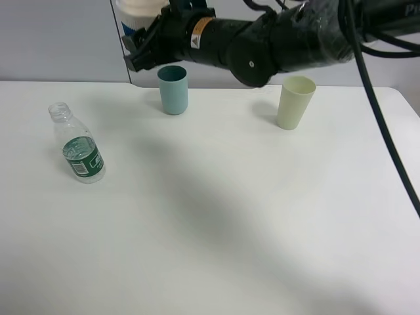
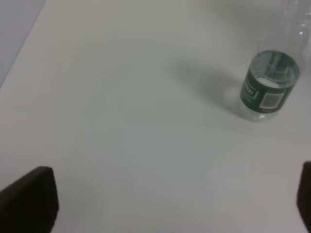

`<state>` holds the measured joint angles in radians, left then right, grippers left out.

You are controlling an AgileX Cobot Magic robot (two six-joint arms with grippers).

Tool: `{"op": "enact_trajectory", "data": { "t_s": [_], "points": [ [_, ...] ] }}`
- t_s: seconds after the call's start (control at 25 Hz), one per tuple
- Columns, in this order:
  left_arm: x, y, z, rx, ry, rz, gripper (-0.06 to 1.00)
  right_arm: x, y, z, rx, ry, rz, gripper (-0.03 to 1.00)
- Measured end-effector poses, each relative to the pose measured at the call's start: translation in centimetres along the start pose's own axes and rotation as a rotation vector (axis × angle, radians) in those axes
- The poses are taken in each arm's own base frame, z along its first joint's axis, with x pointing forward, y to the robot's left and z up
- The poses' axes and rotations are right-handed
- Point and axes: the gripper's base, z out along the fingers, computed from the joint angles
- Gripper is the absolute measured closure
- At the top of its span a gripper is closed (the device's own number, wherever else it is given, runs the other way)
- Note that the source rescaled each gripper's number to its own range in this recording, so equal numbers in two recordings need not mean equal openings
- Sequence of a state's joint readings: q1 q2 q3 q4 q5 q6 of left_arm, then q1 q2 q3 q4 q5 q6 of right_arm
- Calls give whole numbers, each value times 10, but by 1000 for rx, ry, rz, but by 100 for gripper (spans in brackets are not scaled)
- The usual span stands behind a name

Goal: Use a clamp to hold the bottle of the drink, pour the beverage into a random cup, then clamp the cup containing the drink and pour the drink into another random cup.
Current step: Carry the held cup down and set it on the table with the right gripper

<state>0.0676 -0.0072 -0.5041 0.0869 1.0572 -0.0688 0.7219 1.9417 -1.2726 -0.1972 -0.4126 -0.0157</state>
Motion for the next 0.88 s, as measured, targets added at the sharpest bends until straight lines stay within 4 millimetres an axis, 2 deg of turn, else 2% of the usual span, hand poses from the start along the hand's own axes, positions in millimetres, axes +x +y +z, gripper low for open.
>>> {"op": "enact_trajectory", "data": {
  "t_s": [0.16,0.32,0.68,0.88],
  "points": [
    [0,0,0,0,0,0,-6,29,7,-9,-19,66,9,94],
    [0,0,0,0,0,0,-6,51,14,-21,-35,56,20,94],
    [0,0,0,0,0,0,-6,78,15,-38,24,79,115,94],
    [0,0,0,0,0,0,-6,96,17,-34,31,118,108,94]
  ]
}}
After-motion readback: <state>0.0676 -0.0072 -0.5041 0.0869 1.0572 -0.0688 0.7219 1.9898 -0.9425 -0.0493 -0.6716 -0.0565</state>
